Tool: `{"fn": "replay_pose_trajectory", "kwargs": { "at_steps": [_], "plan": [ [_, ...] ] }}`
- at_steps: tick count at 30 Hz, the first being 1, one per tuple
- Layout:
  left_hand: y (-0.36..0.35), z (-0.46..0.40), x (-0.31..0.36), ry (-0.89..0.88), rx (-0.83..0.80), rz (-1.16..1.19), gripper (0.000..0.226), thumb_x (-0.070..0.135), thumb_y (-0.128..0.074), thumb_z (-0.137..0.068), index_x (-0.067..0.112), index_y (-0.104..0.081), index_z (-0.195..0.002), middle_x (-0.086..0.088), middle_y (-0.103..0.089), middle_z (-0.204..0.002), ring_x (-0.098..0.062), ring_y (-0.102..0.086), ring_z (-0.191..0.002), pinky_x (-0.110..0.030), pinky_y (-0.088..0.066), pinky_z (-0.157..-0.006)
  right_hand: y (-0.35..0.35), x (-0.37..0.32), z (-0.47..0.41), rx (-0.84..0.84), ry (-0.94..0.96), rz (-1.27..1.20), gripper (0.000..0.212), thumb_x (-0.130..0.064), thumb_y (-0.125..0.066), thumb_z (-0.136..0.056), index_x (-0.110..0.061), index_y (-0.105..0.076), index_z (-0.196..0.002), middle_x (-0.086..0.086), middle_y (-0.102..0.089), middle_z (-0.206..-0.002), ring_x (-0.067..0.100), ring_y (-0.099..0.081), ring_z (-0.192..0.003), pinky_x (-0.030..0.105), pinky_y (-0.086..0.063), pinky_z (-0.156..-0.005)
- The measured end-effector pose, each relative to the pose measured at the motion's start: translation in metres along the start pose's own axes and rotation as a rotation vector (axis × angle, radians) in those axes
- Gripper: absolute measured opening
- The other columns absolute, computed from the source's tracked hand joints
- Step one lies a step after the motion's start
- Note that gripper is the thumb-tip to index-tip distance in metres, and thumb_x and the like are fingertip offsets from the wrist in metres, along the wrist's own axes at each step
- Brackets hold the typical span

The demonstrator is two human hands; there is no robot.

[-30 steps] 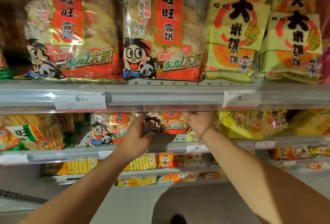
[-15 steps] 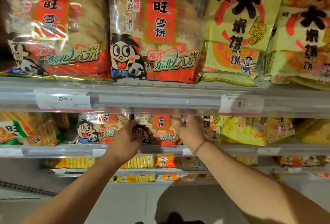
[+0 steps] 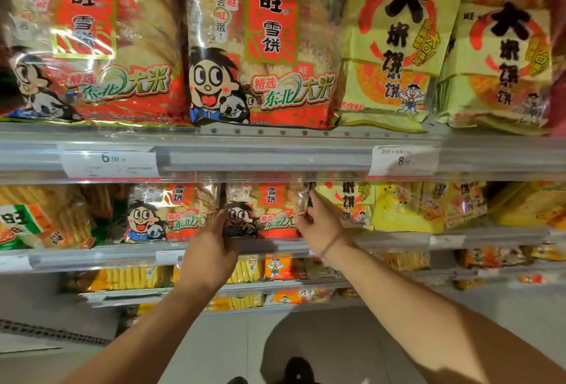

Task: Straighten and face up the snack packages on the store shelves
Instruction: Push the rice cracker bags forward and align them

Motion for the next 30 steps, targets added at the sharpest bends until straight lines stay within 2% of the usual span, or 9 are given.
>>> {"fn": "replay_pose_trajectory", "kwargs": {
  "at_steps": [3,7,11,15,17,21,25,28,30],
  "plan": [
    [-0.004,0.006,0.006,-0.18,0.109,-0.031,0.056,-0.004,-0.062,-0.079,0.01,-0.055,-0.133,-0.01,-0.057,-0.125,-0.029,-0.055,-0.111,-0.037,-0.049,-0.095,-0.002,0.009,0.022,-0.014,0.021,-0.141,0.067,-0.008,-0.05,-0.098,-0.026,-0.019,-0.154,0.005,-0.04,-0.151,0.014,-0.041,-0.137,0.029,-0.033,-0.113],
    [-0.018,0.005,0.038,-0.501,0.033,-0.145,0.049,0.003,-0.059,-0.072,0.007,-0.064,-0.121,-0.011,-0.059,-0.112,-0.031,-0.057,-0.099,-0.042,-0.052,-0.083,0.012,0.016,0.04,0.036,0.006,-0.081,0.05,-0.007,-0.053,-0.096,-0.024,-0.043,-0.142,-0.008,-0.053,-0.134,0.008,-0.05,-0.123,0.005,-0.036,-0.09],
    [-0.051,0.005,0.07,-0.615,-0.155,-0.178,0.049,0.005,-0.056,-0.066,0.002,-0.068,-0.114,-0.014,-0.064,-0.11,-0.036,-0.062,-0.1,-0.047,-0.054,-0.081,0.039,0.035,0.055,0.109,0.011,-0.051,0.022,-0.014,-0.055,-0.096,-0.021,-0.058,-0.117,-0.015,-0.058,-0.122,0.004,-0.053,-0.114,0.01,-0.036,-0.086],
    [-0.08,0.002,0.095,-0.682,-0.222,-0.226,0.04,-0.003,-0.07,-0.058,0.002,-0.069,-0.098,-0.016,-0.064,-0.1,-0.037,-0.065,-0.089,-0.043,-0.058,-0.074,0.084,0.067,0.068,0.157,-0.011,-0.026,0.038,-0.015,-0.057,-0.096,-0.026,-0.053,-0.132,-0.011,-0.059,-0.128,0.005,-0.053,-0.117,0.014,-0.036,-0.094],
    [-0.095,-0.002,0.106,-0.728,-0.197,-0.27,0.046,-0.002,-0.072,-0.057,0.003,-0.069,-0.103,-0.017,-0.064,-0.109,-0.037,-0.065,-0.099,-0.043,-0.057,-0.082,0.111,0.088,0.07,0.173,-0.025,-0.021,0.041,-0.017,-0.056,-0.096,-0.028,-0.051,-0.135,-0.01,-0.056,-0.132,0.005,-0.051,-0.116,0.016,-0.036,-0.095],
    [-0.13,-0.011,0.132,-0.66,-0.226,-0.406,0.064,0.014,-0.059,-0.07,0.009,-0.056,-0.134,-0.016,-0.047,-0.144,-0.037,-0.038,-0.138,-0.053,-0.042,-0.105,0.167,0.133,0.063,0.252,-0.002,0.044,0.043,-0.017,-0.058,-0.095,-0.024,-0.05,-0.136,-0.005,-0.052,-0.139,0.011,-0.05,-0.121,0.02,-0.036,-0.096],
    [-0.166,-0.004,0.148,-0.423,-0.183,-0.579,0.076,0.019,-0.061,-0.082,0.025,-0.031,-0.152,-0.007,-0.006,-0.164,-0.034,0.002,-0.15,-0.055,-0.009,-0.118,0.211,0.179,0.052,0.311,0.112,0.258,0.052,-0.014,-0.058,-0.09,-0.022,-0.045,-0.14,0.0,-0.044,-0.146,0.023,-0.042,-0.132,0.034,-0.041,-0.104],
    [-0.179,0.003,0.144,-0.342,-0.171,-0.7,0.087,0.025,-0.058,-0.086,0.032,-0.005,-0.155,-0.002,0.028,-0.158,-0.028,0.028,-0.145,-0.049,0.006,-0.119,0.228,0.211,0.038,0.159,0.094,0.533,0.068,-0.025,-0.054,-0.091,-0.03,-0.025,-0.152,-0.006,-0.01,-0.163,0.022,-0.019,-0.147,0.036,-0.027,-0.116],
    [-0.181,0.008,0.145,-0.295,-0.17,-0.71,0.09,0.021,-0.059,-0.085,0.032,-0.003,-0.155,-0.001,0.031,-0.156,-0.028,0.029,-0.144,-0.049,0.007,-0.119,0.233,0.229,0.033,0.058,0.114,0.688,0.072,-0.035,-0.048,-0.094,-0.029,-0.01,-0.156,-0.005,0.01,-0.164,0.021,-0.002,-0.151,0.037,-0.016,-0.121]
  ]
}}
Point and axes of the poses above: each hand's wrist, its own z-axis away from the middle knuckle, its own y-axis out of the back of the hand, x = y × z, the point moved 1 cm from there along -z, towards the middle knuckle
